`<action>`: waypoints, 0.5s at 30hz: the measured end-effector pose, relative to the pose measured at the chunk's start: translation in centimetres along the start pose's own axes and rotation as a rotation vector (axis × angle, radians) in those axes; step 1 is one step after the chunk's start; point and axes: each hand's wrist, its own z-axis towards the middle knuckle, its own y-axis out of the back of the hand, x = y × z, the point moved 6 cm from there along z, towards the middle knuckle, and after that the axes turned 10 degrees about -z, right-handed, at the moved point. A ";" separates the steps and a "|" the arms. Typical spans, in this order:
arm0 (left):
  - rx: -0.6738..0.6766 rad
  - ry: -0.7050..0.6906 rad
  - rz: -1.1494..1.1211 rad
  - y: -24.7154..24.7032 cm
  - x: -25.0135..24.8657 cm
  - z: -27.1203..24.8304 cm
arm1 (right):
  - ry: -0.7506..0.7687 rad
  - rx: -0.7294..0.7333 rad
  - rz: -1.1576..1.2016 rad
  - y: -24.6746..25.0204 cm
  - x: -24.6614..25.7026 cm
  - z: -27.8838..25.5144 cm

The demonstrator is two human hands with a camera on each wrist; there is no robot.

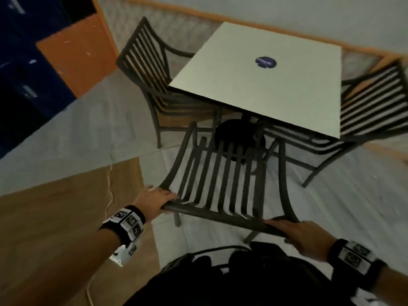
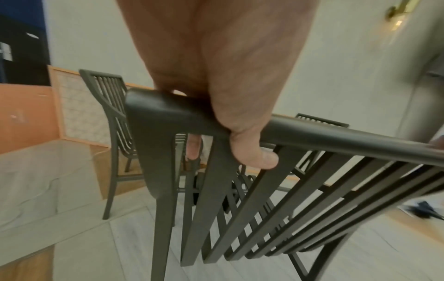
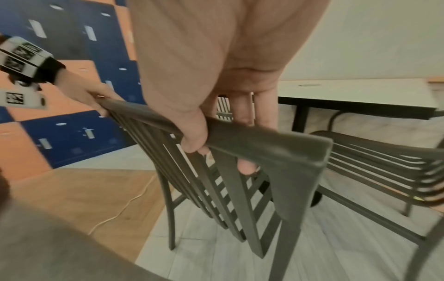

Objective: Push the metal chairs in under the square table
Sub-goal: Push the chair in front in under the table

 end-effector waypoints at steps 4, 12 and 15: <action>0.077 -0.106 -0.062 0.0 2.2 -0.9 | -0.121 -0.032 -0.005 -0.7 4.6 -0.6; 0.112 -0.116 -0.075 0.3 5.9 -1.9 | -0.360 -0.143 0.068 -3.7 8.7 1.1; 0.118 -0.099 -0.060 -0.1 6.3 -1.6 | -0.458 -0.124 0.140 -4.5 8.4 2.8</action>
